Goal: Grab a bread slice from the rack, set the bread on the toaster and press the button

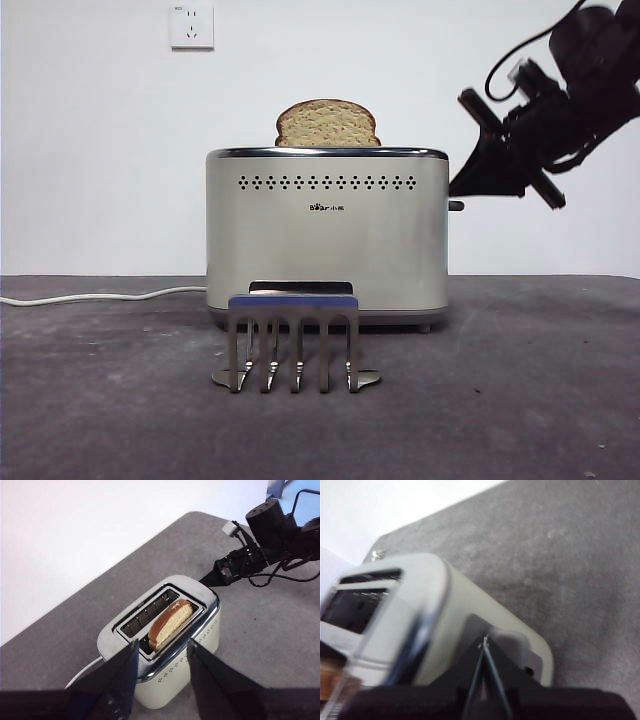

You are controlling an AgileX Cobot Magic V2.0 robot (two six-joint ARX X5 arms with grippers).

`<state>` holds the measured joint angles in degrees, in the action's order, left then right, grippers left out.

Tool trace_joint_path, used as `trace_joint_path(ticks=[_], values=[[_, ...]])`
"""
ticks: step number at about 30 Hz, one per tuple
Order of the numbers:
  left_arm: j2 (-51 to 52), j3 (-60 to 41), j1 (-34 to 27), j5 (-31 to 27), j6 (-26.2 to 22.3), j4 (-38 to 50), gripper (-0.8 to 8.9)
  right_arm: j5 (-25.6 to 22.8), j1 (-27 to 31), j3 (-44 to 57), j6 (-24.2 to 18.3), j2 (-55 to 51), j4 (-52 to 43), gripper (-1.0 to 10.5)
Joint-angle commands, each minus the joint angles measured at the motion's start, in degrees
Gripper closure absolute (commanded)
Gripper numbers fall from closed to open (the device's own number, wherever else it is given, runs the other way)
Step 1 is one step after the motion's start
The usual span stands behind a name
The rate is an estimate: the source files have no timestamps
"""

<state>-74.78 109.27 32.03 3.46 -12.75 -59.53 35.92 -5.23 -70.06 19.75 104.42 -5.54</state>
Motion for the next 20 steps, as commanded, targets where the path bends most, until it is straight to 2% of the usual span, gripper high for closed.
trace_joint_path(ticks=[1, 20], values=[[0.0, -0.1, 0.2, 0.0, 0.8, 0.0, 6.47, 0.0, 0.0, -0.1, 0.0, 1.3, -0.5, 9.6], [0.0, -0.1, 0.2, 0.0, 1.0, -1.8, 6.47, -2.0, 0.3, -0.1, -4.2, 9.3, 4.6, 9.6]])
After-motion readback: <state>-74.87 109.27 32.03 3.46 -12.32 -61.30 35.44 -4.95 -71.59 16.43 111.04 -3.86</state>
